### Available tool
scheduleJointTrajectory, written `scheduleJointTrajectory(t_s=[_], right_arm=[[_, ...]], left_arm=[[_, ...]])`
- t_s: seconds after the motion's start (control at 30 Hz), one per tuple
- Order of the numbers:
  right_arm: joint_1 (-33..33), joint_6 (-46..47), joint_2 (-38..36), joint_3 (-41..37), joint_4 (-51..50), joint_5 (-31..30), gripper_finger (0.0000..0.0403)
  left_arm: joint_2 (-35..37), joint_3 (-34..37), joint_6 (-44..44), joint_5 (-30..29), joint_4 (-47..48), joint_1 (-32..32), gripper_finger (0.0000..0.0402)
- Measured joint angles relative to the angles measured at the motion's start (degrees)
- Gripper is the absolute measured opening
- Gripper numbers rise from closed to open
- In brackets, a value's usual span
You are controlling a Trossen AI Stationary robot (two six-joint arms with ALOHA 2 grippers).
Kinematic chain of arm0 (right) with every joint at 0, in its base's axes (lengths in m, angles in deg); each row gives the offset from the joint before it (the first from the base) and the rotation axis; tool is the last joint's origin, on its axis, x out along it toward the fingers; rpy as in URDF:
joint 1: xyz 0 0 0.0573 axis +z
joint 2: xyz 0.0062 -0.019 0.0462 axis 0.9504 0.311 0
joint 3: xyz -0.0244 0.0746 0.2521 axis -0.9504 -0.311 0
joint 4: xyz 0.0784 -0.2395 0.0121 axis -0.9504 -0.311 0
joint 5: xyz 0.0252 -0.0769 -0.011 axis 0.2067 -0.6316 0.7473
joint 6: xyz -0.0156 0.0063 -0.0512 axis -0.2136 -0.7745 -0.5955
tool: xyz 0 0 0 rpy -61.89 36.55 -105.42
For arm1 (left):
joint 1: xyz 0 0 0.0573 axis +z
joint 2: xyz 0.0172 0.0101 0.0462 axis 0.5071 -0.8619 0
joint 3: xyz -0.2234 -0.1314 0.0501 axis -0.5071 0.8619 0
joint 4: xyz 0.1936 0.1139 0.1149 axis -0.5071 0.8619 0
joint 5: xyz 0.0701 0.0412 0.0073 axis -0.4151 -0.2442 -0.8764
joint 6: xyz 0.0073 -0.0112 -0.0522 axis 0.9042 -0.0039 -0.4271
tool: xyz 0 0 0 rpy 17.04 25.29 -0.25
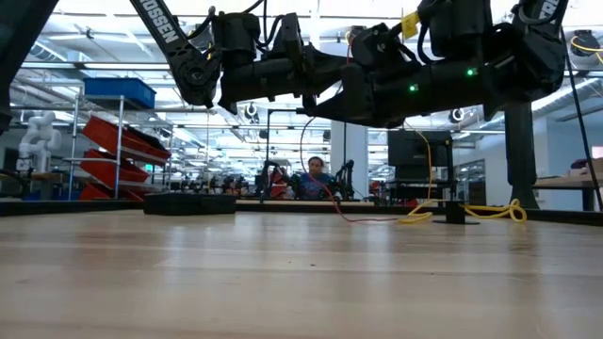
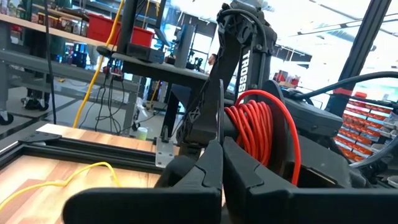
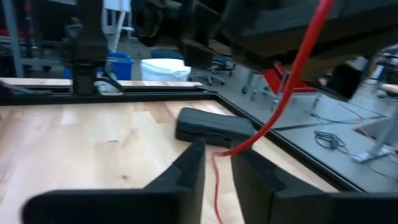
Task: Coil cords
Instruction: Coil the red wire onto the black spool
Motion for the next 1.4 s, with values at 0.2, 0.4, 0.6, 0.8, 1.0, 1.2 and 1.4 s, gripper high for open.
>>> scheduleJointTrajectory(t_s=[0.2,0.4,0.6,0.8,1.0,1.2,1.4], right_arm=[[-0.35,-0.02,0.0,0.0,-0.02,0.67,0.0007],[-0.67,0.6,0.0,0.02,-2.01,0.71,0.0002],[-2.12,5.46,1.22,0.03,-6.81,0.11,0.0001],[-2.47,7.54,3.46,0.04,-7.3,-1.73,0.0001],[-1.43,8.65,3.67,-0.04,-11.33,-4.25,0.0],[-0.67,12.45,3.67,-2.37,-11.77,-4.66,0.0],[0.88,15.18,3.67,-4.12,-11.6,-4.69,0.0]], left_arm=[[0.0,0.0,0.02,0.0,-0.13,-0.01,0.0],[0.0,0.0,0.02,0.0,-0.15,-0.02,0.0],[0.0,0.0,0.04,-0.06,-0.18,0.04,0.0],[0.0,0.02,0.36,1.89,0.74,0.01,0.0],[0.07,0.02,1.82,8.14,4.14,2.9,0.0],[0.07,0.02,1.1,15.41,7.45,7.26,0.0],[0.31,0.02,3.23,21.37,11.64,11.54,0.0]])
